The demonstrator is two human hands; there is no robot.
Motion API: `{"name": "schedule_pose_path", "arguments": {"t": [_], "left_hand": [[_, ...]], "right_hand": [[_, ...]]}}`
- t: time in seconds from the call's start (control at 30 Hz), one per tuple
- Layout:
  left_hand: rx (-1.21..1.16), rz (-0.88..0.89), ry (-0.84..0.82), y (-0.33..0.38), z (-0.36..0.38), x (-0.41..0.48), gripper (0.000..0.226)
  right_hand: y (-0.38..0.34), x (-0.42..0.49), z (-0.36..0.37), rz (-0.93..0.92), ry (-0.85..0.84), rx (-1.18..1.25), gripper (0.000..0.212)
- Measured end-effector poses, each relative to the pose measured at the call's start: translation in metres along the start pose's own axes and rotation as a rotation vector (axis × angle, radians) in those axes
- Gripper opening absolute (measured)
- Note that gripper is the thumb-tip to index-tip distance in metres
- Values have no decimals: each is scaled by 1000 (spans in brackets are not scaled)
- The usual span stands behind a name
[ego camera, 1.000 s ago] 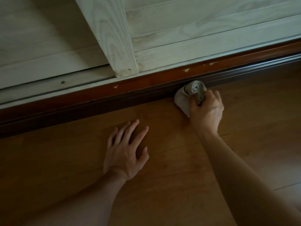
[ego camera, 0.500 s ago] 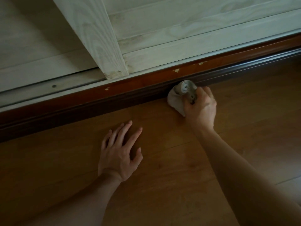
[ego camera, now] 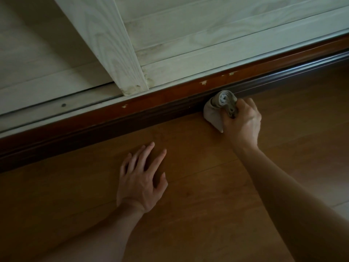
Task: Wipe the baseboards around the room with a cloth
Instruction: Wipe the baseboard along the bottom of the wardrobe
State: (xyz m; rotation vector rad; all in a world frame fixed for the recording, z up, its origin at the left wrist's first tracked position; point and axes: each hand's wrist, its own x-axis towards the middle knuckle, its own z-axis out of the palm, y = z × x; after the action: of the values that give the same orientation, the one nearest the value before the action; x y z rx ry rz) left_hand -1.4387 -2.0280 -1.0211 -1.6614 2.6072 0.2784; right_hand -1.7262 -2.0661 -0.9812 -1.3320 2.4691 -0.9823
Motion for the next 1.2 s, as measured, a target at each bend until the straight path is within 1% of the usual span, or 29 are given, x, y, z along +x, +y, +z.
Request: {"name": "schedule_pose_path", "arguments": {"t": [0.07, 0.17, 0.2, 0.37, 0.4, 0.53, 0.57, 0.7, 0.87, 1.03, 1.2], "left_hand": [[-7, 2, 6, -1, 1, 0, 62], [-7, -1, 8, -1, 2, 0, 62], [-5, 0, 7, -1, 2, 0, 62], [-12, 9, 22, -1, 2, -1, 62], [-13, 11, 26, -2, 2, -1, 62], [-23, 10, 24, -2, 2, 1, 62], [-24, 7, 15, -2, 2, 1, 62], [-24, 11, 22, -2, 2, -1, 61], [-23, 10, 28, -2, 0, 0, 61], [-40, 1, 7, -1, -2, -1, 59], [-44, -9, -14, 0, -7, 0, 58]], "right_hand": [[1, 0, -1, -4, -8, -3, 19], [3, 2, -3, 90, 54, 1, 19], [0, 0, 0, 92, 62, 5, 18], [-27, -22, 18, -105, -54, 59, 18], [-27, -22, 19, -106, -53, 60, 18], [-21, -20, 19, -4, 29, 55, 18], [-23, -22, 21, -13, 29, 61, 18], [-40, -35, 31, -157, -53, 79, 19], [-50, -42, 42, -234, -86, 75, 20], [-30, -26, 29, -222, -87, 61, 21], [5, 2, 0, -192, -37, 44, 21]]}}
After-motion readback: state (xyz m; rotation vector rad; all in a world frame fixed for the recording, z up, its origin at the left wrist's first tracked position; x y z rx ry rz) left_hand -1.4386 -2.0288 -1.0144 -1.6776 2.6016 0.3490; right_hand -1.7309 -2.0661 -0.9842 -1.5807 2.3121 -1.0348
